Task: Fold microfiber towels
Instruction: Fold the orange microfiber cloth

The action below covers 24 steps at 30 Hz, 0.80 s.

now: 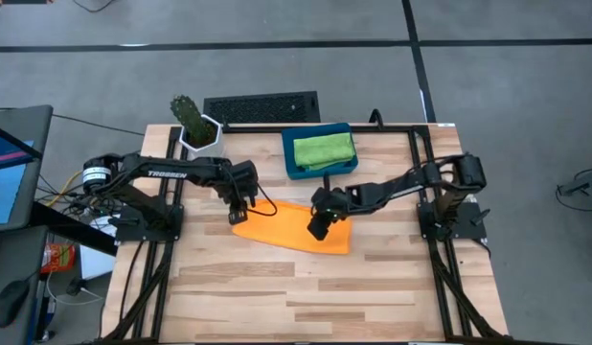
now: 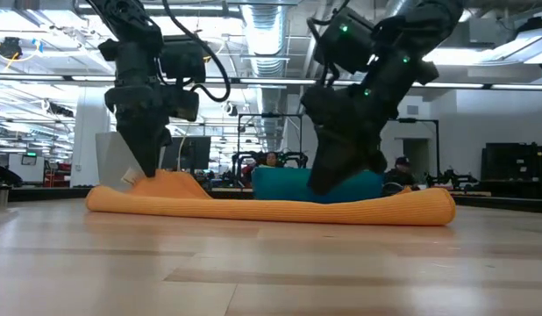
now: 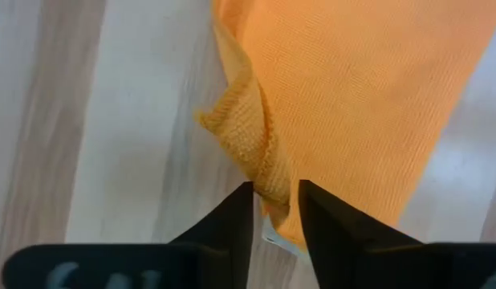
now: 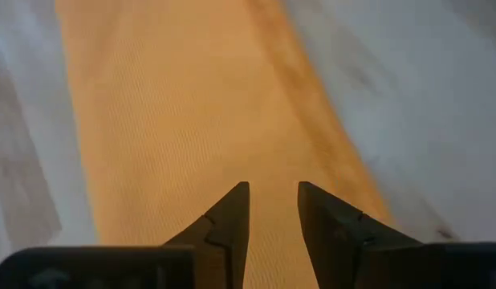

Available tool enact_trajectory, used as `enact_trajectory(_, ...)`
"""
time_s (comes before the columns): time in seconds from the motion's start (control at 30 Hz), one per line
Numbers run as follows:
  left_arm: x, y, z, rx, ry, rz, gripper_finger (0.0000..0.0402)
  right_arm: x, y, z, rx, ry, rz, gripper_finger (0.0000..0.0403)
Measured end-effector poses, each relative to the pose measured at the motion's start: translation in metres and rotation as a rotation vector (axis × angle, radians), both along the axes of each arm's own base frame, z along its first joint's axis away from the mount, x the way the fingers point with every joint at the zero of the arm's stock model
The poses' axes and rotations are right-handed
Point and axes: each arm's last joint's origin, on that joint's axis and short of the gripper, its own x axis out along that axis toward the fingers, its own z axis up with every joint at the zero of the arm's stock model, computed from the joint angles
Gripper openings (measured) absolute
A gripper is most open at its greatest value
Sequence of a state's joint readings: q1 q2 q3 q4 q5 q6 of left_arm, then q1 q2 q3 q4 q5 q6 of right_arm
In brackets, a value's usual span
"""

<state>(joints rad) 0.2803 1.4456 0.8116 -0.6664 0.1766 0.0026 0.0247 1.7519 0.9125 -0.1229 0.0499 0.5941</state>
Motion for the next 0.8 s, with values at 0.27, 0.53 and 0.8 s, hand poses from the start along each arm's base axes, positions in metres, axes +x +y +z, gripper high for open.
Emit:
enact_trajectory(0.27, 0.0009, 0.0007, 0.0003, 0.01, -0.009, 0.006, 0.0161, -0.0006, 0.0065, -0.0016, -0.002, 0.008, 0.02, 0.0131)
enact_trajectory(0.53, 0.0005, 0.0026, 0.0, 0.068, 0.01, 0.035, 0.0129, -0.0007, 0.0063, -0.0012, -0.002, 0.007, 0.019, 0.0131)
enact_trajectory(0.8, 0.0044, 0.0062, 0.0049, 0.137, -0.001, 0.093, 0.0009, -0.0018, 0.0065, 0.002, 0.002, 0.003, 0.016, 0.0131)
